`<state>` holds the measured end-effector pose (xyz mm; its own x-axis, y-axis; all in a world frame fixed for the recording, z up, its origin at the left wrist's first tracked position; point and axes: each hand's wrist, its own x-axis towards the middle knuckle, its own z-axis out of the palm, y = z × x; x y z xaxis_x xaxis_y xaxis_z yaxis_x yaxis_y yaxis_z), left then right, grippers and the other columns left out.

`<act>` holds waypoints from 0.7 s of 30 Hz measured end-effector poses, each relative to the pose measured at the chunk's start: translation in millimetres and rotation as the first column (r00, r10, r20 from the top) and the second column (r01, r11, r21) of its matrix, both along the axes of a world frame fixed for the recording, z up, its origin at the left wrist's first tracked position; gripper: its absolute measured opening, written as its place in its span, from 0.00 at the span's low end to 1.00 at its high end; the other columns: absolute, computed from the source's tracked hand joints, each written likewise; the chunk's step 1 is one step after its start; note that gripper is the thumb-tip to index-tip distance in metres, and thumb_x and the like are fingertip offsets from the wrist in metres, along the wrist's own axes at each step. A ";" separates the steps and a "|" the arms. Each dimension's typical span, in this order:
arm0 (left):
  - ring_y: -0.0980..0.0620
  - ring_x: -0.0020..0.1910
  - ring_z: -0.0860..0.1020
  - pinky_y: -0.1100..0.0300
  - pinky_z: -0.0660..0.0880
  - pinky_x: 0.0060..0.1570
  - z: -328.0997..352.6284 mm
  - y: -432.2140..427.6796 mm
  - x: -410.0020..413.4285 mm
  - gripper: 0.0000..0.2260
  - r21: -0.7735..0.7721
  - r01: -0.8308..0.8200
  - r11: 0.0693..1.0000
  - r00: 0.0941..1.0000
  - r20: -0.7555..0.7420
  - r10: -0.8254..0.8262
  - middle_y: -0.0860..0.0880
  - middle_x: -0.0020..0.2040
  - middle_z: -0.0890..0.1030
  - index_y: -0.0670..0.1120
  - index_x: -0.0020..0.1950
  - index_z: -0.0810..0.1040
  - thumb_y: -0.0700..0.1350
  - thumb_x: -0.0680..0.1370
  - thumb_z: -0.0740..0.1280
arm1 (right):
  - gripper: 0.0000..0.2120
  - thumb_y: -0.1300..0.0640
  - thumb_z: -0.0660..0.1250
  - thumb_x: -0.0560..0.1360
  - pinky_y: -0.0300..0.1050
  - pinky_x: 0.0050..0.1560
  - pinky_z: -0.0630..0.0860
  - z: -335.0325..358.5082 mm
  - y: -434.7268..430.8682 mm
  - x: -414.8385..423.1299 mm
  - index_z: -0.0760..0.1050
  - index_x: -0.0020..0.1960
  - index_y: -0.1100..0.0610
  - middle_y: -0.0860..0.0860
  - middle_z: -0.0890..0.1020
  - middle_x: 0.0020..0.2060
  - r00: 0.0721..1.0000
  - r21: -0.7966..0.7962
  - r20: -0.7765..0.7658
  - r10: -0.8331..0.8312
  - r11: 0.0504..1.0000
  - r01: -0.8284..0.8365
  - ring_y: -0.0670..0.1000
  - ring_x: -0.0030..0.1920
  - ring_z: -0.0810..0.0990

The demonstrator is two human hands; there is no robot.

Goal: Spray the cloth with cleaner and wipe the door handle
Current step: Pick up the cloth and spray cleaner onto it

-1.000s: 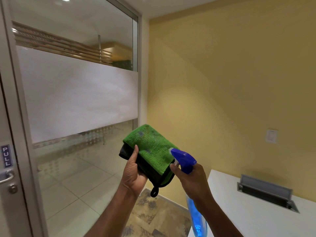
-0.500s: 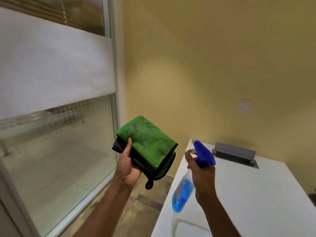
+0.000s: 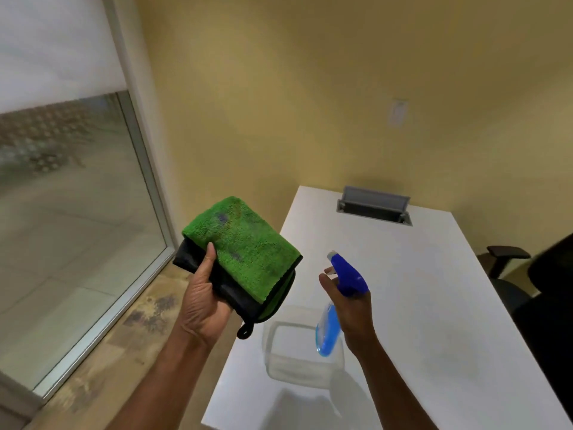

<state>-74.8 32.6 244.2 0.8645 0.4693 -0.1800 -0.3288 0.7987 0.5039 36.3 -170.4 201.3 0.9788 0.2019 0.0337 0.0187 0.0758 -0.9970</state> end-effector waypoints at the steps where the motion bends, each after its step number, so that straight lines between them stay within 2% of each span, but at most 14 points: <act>1: 0.44 0.63 0.84 0.37 0.80 0.58 -6.5 -2.2 2.9 0.18 -0.004 -0.001 1.000 1.000 -0.011 0.001 0.44 0.65 0.84 0.45 0.69 0.80 0.53 0.84 0.62 | 0.09 0.60 0.76 0.73 0.48 0.42 0.76 -7.3 -1.6 4.0 0.81 0.40 0.47 0.52 0.80 0.31 1.000 -0.007 -0.013 0.016 1.000 -0.016 0.52 0.36 0.77; 4: 0.44 0.64 0.83 0.36 0.78 0.60 -25.9 -5.8 10.1 0.18 -0.015 0.010 1.000 0.999 -0.043 -0.010 0.44 0.66 0.84 0.46 0.66 0.83 0.53 0.84 0.62 | 0.07 0.61 0.76 0.73 0.43 0.40 0.76 -29.5 -4.4 14.7 0.81 0.47 0.51 0.53 0.80 0.34 0.996 -0.014 -0.067 0.064 0.998 -0.065 0.52 0.37 0.77; 7: 0.43 0.67 0.81 0.34 0.75 0.63 -43.6 -8.4 14.6 0.20 -0.029 0.039 0.999 0.997 -0.062 -0.041 0.43 0.69 0.82 0.46 0.72 0.78 0.55 0.84 0.62 | 0.10 0.62 0.76 0.73 0.39 0.39 0.78 -53.1 -4.6 25.7 0.81 0.53 0.56 0.50 0.83 0.37 0.989 -0.017 -0.110 0.098 0.995 -0.100 0.48 0.39 0.79; 11: 0.43 0.62 0.84 0.35 0.78 0.58 -63.5 -10.9 21.1 0.20 -0.052 0.039 0.998 0.995 -0.093 -0.044 0.43 0.65 0.84 0.46 0.71 0.78 0.55 0.84 0.62 | 0.08 0.61 0.76 0.73 0.43 0.45 0.78 -80.4 -4.4 41.6 0.82 0.51 0.52 0.53 0.83 0.38 0.981 -0.023 -0.141 0.132 0.990 -0.137 0.47 0.40 0.80; 13: 0.44 0.61 0.84 0.36 0.81 0.55 -73.2 -9.5 23.7 0.20 -0.054 0.024 0.998 0.993 -0.116 -0.030 0.43 0.65 0.84 0.46 0.71 0.79 0.55 0.84 0.62 | 0.09 0.61 0.76 0.73 0.40 0.45 0.78 -91.8 -3.8 49.0 0.82 0.52 0.54 0.55 0.81 0.37 0.980 -0.023 -0.146 0.139 0.989 -0.144 0.48 0.40 0.79; 18: 0.44 0.57 0.86 0.38 0.83 0.52 -88.3 -9.6 29.2 0.20 -0.044 0.029 0.999 0.987 -0.156 -0.036 0.44 0.61 0.87 0.47 0.54 0.89 0.55 0.85 0.60 | 0.12 0.61 0.76 0.74 0.36 0.45 0.79 -115.7 0.2 59.1 0.81 0.56 0.57 0.55 0.82 0.38 0.982 -0.004 -0.165 0.097 0.995 -0.099 0.47 0.40 0.80; 21: 0.44 0.60 0.85 0.35 0.79 0.56 -94.8 -10.4 32.1 0.19 -0.045 0.029 0.999 0.985 -0.167 -0.036 0.44 0.63 0.85 0.47 0.56 0.89 0.55 0.85 0.61 | 0.11 0.62 0.75 0.74 0.34 0.44 0.79 -127.1 0.0 62.8 0.81 0.56 0.59 0.55 0.82 0.38 0.981 0.007 -0.172 0.084 0.996 -0.084 0.47 0.40 0.81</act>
<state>-42.8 22.2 149.3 0.8353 0.4302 -0.3424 -0.2157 0.8293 0.5155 99.1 -170.4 74.2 0.9494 0.2840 -0.1339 -0.1596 0.0691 -0.9848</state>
